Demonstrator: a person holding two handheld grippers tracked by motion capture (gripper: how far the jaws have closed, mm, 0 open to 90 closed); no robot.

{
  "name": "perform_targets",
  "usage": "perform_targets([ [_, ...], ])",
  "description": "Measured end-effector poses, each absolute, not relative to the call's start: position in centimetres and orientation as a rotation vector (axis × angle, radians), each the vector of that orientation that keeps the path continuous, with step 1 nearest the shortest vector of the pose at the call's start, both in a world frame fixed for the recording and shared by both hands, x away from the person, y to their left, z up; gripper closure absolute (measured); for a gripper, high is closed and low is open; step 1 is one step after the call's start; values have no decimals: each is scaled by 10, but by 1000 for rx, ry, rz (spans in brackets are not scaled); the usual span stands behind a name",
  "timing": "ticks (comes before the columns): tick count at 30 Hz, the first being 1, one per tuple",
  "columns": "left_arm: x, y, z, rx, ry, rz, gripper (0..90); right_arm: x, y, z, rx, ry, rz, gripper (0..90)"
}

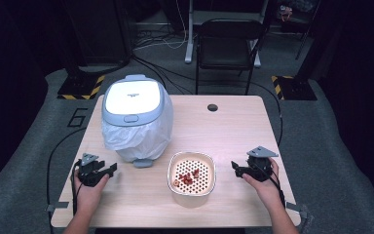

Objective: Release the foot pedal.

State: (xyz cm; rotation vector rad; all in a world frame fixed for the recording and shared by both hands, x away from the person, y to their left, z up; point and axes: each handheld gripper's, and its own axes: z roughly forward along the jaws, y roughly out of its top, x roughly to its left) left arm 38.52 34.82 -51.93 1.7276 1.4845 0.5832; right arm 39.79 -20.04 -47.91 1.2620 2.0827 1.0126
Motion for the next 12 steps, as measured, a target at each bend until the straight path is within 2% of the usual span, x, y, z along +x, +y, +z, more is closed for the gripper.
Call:
perform_targets([
  [12, 388, 345, -525, 1748, 1486, 614, 394, 397, -215, -509, 1334, 2051, 985, 178],
])
